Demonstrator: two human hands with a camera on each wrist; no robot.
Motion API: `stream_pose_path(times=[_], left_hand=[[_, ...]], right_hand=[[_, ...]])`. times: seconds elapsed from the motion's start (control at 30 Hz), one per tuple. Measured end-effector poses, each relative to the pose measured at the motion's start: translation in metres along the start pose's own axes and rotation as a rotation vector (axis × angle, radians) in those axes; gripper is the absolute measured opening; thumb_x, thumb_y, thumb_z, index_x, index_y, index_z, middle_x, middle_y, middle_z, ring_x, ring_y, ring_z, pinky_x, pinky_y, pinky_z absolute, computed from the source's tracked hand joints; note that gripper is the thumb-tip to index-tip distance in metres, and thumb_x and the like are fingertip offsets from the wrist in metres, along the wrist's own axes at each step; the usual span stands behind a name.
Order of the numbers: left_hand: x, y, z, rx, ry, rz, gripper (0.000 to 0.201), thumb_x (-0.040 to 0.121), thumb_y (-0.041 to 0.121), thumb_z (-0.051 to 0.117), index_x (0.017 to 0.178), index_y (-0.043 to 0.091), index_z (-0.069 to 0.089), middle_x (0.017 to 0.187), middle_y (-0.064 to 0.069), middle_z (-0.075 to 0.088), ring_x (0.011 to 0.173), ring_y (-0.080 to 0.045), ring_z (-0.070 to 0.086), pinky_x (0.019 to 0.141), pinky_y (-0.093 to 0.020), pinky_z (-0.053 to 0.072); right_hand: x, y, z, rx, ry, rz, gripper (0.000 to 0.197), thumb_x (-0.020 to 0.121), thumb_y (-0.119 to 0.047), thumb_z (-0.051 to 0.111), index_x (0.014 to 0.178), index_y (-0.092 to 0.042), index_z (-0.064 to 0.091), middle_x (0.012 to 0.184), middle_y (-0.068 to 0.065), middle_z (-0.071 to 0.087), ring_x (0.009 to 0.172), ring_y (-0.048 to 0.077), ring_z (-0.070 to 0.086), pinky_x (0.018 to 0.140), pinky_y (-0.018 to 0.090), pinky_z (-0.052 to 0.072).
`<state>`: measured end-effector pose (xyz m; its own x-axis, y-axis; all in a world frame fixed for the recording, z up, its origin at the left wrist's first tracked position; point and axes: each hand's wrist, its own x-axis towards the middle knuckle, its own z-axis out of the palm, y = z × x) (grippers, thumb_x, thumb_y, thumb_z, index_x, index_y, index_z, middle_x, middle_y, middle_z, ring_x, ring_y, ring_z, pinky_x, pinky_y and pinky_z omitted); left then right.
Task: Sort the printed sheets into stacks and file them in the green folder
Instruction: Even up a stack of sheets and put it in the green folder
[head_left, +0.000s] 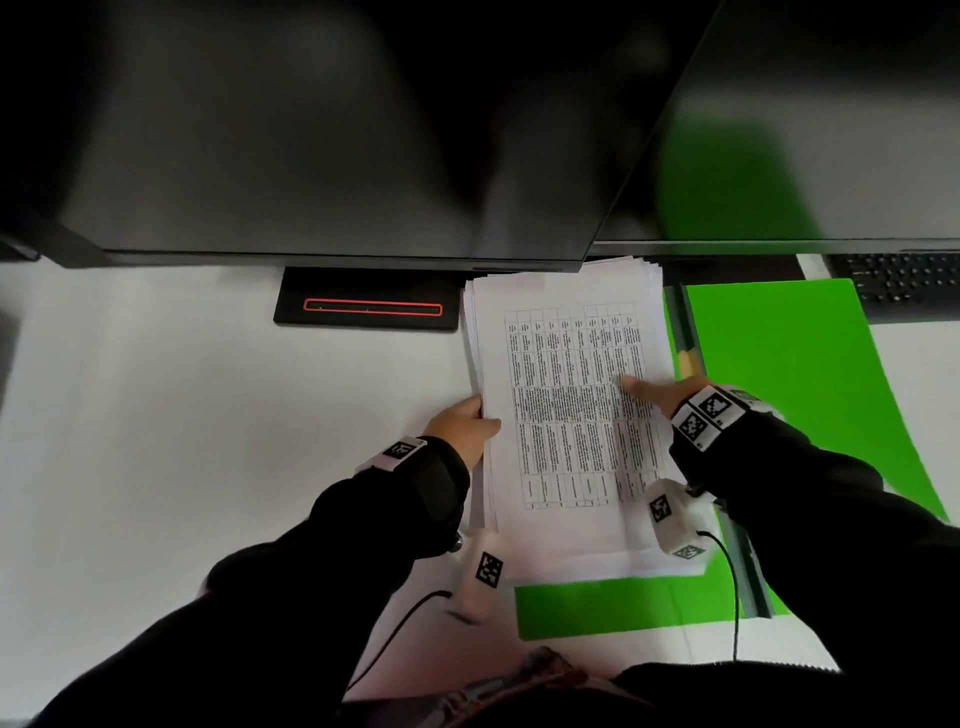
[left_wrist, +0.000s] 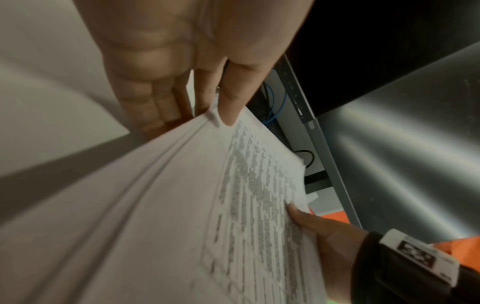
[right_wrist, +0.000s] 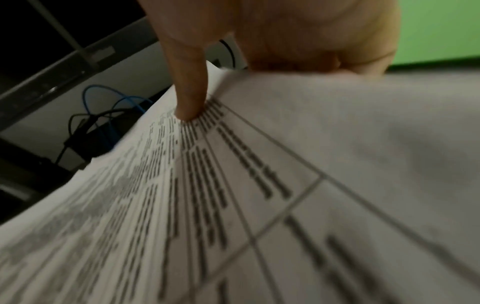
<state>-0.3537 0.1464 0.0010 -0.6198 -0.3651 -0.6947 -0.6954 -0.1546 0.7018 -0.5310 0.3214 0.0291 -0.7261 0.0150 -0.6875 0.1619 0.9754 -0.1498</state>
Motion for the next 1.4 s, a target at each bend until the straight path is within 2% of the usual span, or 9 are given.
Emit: stream_pose_path(times=[0.1,0.37,0.53,0.77,1.0,1.13,1.27,1.33,1.4], left_hand=[[-0.002,-0.006,-0.002,0.010,0.054,-0.015,0.041,0.088,0.018,0.057,0.129,0.017,0.050,0.116,-0.006,0.064,0.106,-0.025,0.061,0.099,-0.036,0.046],[-0.014,-0.033,0.002,0.190,0.034,-0.053,0.041,0.075,0.011,0.073,0.108,0.017,0.050,0.110,-0.003,0.064,0.099,-0.021,0.061,0.092,-0.034,0.049],[-0.040,-0.048,-0.005,0.163,0.044,-0.019,0.066,0.069,-0.005,0.074,0.125,0.012,0.045,0.120,-0.006,0.062,0.106,-0.021,0.061,0.094,-0.032,0.047],[-0.091,-0.015,-0.032,0.033,0.276,0.290,0.050,0.086,0.008,0.061,0.132,0.018,0.045,0.110,0.011,0.056,0.104,-0.013,0.055,0.088,-0.021,0.037],[-0.131,0.021,-0.062,-0.418,0.570,0.662,0.030,0.095,0.019,0.049,0.104,0.048,0.049,0.101,0.031,0.061,0.095,0.017,0.057,0.094,-0.015,0.045],[-0.128,-0.004,-0.081,-0.382,0.583,0.643,0.051,0.078,0.023,0.064,0.120,0.039,0.040,0.117,0.020,0.059,0.106,0.007,0.057,0.097,-0.021,0.044],[-0.120,-0.016,-0.097,-0.378,0.556,0.588,0.055,0.080,0.007,0.068,0.121,0.030,0.040,0.109,0.017,0.062,0.096,0.008,0.061,0.097,-0.028,0.045],[-0.119,-0.011,-0.102,-0.431,0.563,0.583,0.038,0.090,0.008,0.056,0.113,0.035,0.045,0.102,0.023,0.062,0.088,0.014,0.061,0.095,-0.023,0.046],[-0.123,-0.006,-0.106,-0.433,0.582,0.626,0.034,0.094,0.011,0.051,0.109,0.041,0.047,0.100,0.026,0.063,0.091,0.014,0.061,0.088,-0.012,0.046]], right_hand=[[-0.005,0.001,0.001,0.055,-0.056,0.008,0.092,0.062,-0.072,0.063,0.127,-0.009,0.052,0.107,0.019,0.065,0.098,0.036,0.062,0.090,0.045,0.049],[-0.027,0.019,0.009,0.212,-0.180,-0.162,0.058,0.078,-0.029,0.072,0.127,-0.003,0.054,0.124,0.016,0.060,0.104,0.027,0.057,0.083,0.028,0.039],[-0.043,0.042,0.021,0.260,-0.299,-0.308,0.095,0.033,-0.056,0.087,0.115,-0.017,0.060,0.113,0.009,0.066,0.107,0.021,0.059,0.098,0.033,0.041],[-0.090,0.015,0.016,0.673,-0.125,-0.523,0.032,0.069,-0.019,0.077,0.098,-0.023,0.064,0.096,-0.003,0.070,0.091,0.015,0.064,0.097,0.033,0.044],[-0.150,-0.034,0.025,1.015,-0.032,-0.867,0.037,0.074,0.005,0.069,0.084,-0.030,0.059,0.080,-0.029,0.062,0.065,-0.025,0.057,0.062,-0.005,0.042],[-0.143,-0.041,0.059,1.007,-0.168,-0.742,0.038,0.068,0.003,0.075,0.095,-0.021,0.061,0.080,-0.022,0.064,0.063,-0.022,0.059,0.060,-0.002,0.045],[-0.109,-0.054,0.083,1.078,-0.469,-0.467,0.042,0.085,-0.021,0.063,0.124,-0.006,0.054,0.065,-0.017,0.072,0.060,-0.002,0.069,0.067,0.020,0.058],[-0.119,-0.062,0.079,1.028,-0.439,-0.514,0.062,0.064,-0.028,0.076,0.119,-0.006,0.057,0.055,-0.021,0.068,0.056,-0.002,0.066,0.051,0.011,0.052],[-0.139,-0.067,0.070,0.981,-0.223,-0.648,0.037,0.057,-0.024,0.082,0.090,-0.020,0.065,0.052,-0.024,0.063,0.053,-0.011,0.060,0.049,0.002,0.044]])
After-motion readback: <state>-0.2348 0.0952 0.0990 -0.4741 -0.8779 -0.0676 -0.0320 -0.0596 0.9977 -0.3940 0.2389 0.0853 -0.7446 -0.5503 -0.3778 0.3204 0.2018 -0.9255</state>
